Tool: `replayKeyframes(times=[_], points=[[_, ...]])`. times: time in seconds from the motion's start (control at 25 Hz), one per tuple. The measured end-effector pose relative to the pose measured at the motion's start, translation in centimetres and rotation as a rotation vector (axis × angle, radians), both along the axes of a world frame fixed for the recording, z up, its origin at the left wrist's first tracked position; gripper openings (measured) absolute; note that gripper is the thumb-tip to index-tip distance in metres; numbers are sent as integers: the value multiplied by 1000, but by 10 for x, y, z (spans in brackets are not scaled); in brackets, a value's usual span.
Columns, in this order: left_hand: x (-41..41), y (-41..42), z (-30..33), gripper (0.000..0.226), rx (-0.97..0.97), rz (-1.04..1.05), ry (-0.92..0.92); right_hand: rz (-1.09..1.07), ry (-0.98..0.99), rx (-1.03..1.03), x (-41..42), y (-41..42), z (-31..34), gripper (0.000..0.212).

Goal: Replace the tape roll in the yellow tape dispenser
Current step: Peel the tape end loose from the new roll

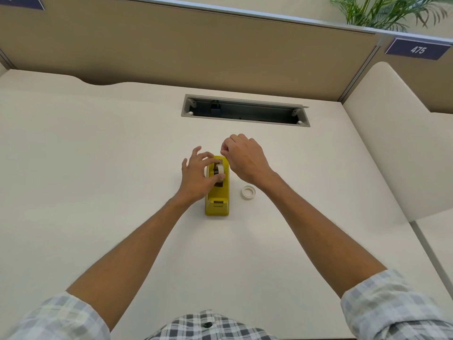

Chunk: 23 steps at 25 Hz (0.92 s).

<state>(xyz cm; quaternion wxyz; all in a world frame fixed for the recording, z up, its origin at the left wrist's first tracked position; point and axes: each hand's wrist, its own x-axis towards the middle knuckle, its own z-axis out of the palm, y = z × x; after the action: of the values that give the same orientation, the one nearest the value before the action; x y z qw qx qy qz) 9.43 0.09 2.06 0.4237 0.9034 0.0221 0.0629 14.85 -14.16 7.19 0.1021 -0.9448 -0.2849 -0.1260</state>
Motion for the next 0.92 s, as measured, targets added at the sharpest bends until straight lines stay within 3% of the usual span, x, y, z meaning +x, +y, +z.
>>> replayKeyframes(times=[0.24, 0.48, 0.72, 0.92], points=[[4, 3, -5, 47, 119, -6, 15, 23, -18, -13, 0, -1, 1, 15], [3, 8, -6, 44, 68, -43, 23, 34, -7, -65, -1, -1, -5, 13], [-8, 8, -9, 44, 53, -83, -91, 24, 44, -47, -5, 1, -12, 13], [-11, 1, -4, 49, -5, -21, 34, 13, 93, -16, -6, 0, -14, 18]])
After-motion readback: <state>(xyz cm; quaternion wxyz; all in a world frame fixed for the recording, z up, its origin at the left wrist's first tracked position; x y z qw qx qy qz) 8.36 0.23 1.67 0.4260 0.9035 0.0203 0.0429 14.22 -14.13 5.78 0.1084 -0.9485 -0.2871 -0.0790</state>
